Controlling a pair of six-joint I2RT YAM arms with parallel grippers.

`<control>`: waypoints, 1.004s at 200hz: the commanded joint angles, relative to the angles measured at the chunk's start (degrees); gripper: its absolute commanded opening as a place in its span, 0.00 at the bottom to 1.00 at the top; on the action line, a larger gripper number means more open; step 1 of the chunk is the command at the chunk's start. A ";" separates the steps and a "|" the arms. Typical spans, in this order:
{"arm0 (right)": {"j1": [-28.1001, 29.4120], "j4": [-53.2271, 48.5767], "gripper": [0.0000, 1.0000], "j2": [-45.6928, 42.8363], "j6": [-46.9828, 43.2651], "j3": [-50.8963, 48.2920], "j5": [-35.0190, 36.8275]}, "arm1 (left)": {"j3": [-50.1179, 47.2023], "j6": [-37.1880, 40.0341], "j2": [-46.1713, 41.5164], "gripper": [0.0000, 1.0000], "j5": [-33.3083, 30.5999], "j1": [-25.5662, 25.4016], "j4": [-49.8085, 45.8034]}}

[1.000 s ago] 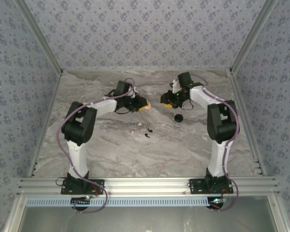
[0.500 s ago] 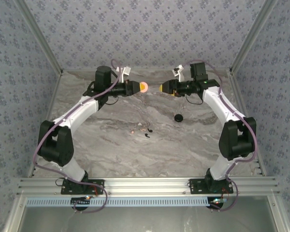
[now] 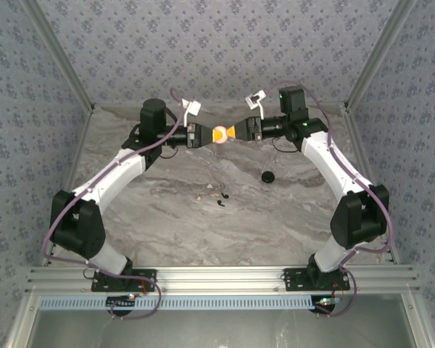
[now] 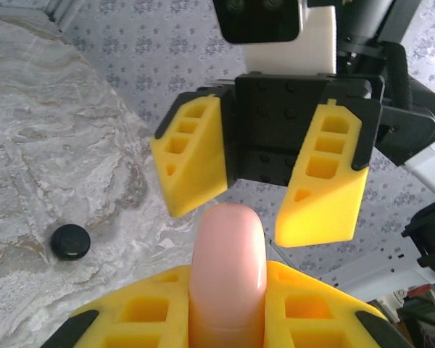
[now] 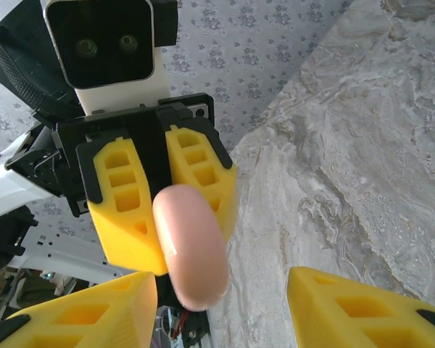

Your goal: Insert the wireless bluetooth earbuds into the charging case

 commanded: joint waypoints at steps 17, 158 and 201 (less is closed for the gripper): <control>1.03 0.69 0.50 -0.37 -0.82 2.54 -3.56 | 1.98 3.07 -2.01 0.17 2.35 -0.95 0.38; 2.35 -4.96 0.23 -0.40 -5.62 3.43 -4.91 | 2.92 2.90 -1.80 0.18 1.12 -1.44 -0.25; 1.38 -2.00 0.20 -1.41 -2.40 3.45 -2.96 | 2.93 4.22 -2.27 0.30 0.91 -1.75 -2.15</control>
